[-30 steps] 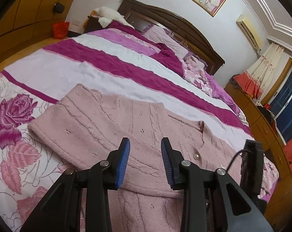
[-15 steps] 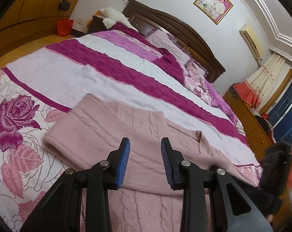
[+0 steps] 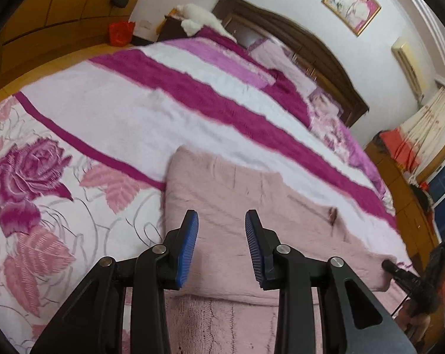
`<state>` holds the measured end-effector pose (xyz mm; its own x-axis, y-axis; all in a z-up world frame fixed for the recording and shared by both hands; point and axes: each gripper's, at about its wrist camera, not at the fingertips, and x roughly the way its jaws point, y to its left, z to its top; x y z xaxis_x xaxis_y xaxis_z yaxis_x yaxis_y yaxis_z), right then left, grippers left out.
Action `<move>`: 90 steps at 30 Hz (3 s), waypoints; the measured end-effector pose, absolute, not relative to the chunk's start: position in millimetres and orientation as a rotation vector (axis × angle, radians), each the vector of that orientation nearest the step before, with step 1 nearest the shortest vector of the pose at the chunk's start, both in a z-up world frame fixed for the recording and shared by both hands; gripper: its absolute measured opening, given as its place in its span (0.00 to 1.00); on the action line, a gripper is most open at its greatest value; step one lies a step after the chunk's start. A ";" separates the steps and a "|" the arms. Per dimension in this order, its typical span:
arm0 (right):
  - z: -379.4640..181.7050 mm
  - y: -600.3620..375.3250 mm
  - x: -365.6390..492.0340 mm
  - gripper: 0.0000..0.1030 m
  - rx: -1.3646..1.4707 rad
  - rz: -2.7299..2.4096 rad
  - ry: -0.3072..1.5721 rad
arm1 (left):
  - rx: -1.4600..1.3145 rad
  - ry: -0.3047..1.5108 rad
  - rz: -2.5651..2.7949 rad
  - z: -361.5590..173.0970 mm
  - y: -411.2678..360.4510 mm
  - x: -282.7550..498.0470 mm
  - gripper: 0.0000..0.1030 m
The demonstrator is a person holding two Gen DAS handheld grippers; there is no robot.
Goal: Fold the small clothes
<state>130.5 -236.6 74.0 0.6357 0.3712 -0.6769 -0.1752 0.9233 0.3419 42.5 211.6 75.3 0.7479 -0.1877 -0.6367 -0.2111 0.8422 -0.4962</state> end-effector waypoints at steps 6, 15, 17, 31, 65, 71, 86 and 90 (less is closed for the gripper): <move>35.2 -272.5 148.3 0.09 0.422 0.314 0.886 | -0.426 0.850 0.049 44.6 184.1 61.9 0.09; 6.2 -310.6 144.4 0.22 0.497 0.310 0.920 | -0.326 0.864 0.090 48.7 168.6 55.6 0.03; 24.7 -340.4 128.4 0.29 0.515 0.269 0.840 | -0.285 0.850 0.041 55.7 151.9 49.5 0.03; 78.7 -556.1 -30.7 0.57 0.594 -0.520 0.459 | -0.030 0.799 -0.411 99.5 -99.3 24.8 0.05; 128.1 -340.3 104.2 0.10 0.333 0.225 0.553 | -0.590 0.932 -0.356 68.6 8.5 73.0 0.05; 124.6 -225.1 123.7 0.10 0.275 0.396 0.610 | -0.542 0.958 -0.186 72.6 86.6 66.5 0.05; 64.1 -36.7 139.6 0.10 0.268 0.591 0.778 | -0.564 0.971 0.033 74.7 212.7 56.1 0.05; 61.3 -3.8 138.6 0.10 0.268 0.621 0.771 | -0.636 1.050 0.084 36.3 235.9 59.3 0.05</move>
<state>138.6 -3.8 61.3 0.5515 0.6123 -0.5666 -0.4228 0.7906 0.4429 59.3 235.9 36.3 0.5121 -0.2289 -0.8279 -0.3582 0.8191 -0.4481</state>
